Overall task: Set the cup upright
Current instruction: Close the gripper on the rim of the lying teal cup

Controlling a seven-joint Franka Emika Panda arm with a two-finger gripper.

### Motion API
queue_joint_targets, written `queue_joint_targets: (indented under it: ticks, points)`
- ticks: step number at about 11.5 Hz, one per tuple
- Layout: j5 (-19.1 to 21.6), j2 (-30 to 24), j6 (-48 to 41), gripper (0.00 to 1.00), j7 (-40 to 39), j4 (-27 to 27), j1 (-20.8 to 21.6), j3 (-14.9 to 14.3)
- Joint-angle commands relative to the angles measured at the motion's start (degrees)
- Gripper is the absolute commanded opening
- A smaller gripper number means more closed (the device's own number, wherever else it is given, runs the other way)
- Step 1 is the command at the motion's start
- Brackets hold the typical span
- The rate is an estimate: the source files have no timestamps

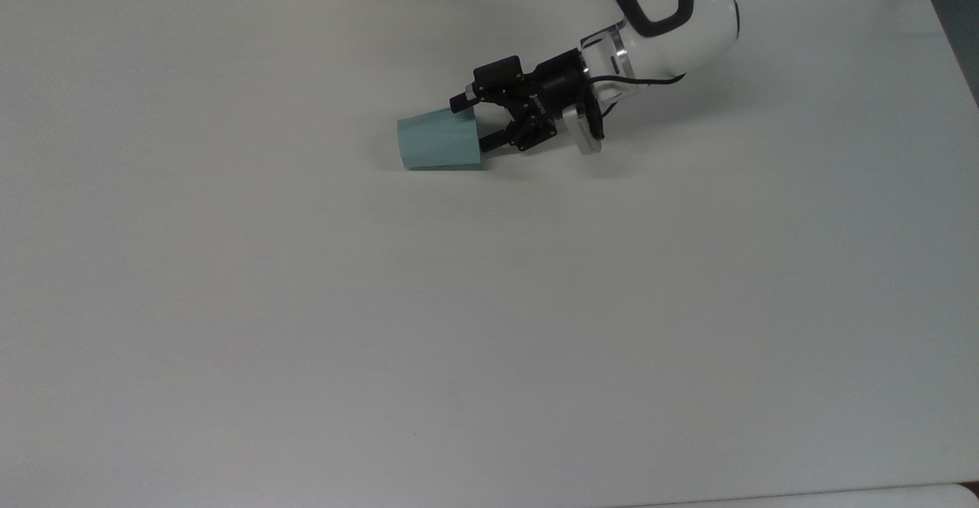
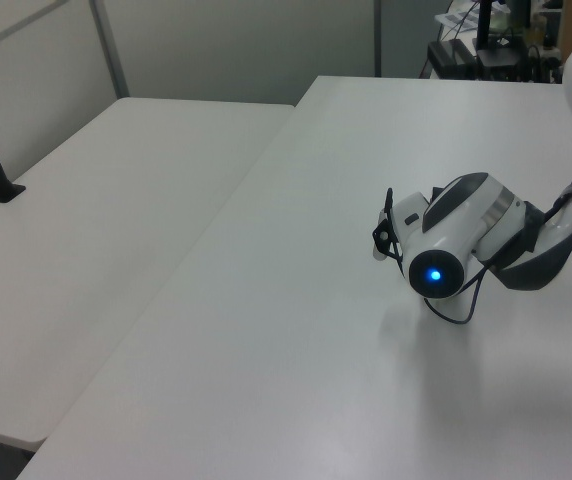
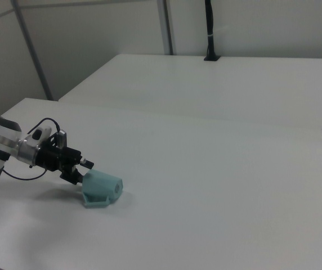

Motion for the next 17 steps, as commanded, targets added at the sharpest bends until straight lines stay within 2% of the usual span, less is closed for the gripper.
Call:
queue_joint_targets:
  ticks: [1, 2, 4, 5, 6, 7, 8, 9, 14, 17]
  points:
    - [-1.28, -0.61, 1.03, 0.95, 1.91, -1.74, -0.66, 0.08]
    - [-1.28, -0.7, 0.95, 0.81, 1.91, -2.09, -0.57, 0.08]
    - [-1.28, -0.7, 0.94, 0.46, 1.91, -3.14, -0.66, 0.08]
    - [-1.28, -0.7, 0.86, 0.39, 2.0, -3.84, -0.66, -0.09]
    - [-1.36, -0.7, 0.94, 0.38, 2.0, -4.55, -0.75, -0.44]
    - [-1.71, -0.7, 0.94, 0.31, 2.0, -4.73, -0.92, -0.44]
    - [-1.8, -0.7, 1.03, 0.09, 2.0, -4.56, -1.18, -0.44]
    - [-1.8, -0.7, 1.03, 0.0, 1.91, -4.64, -1.19, -0.44]
    - [-1.8, -1.31, 2.44, 0.0, 1.3, -4.56, -1.62, -0.44]
    - [-0.06, -7.97, 8.04, 0.0, 1.12, -4.64, -4.25, -0.62]
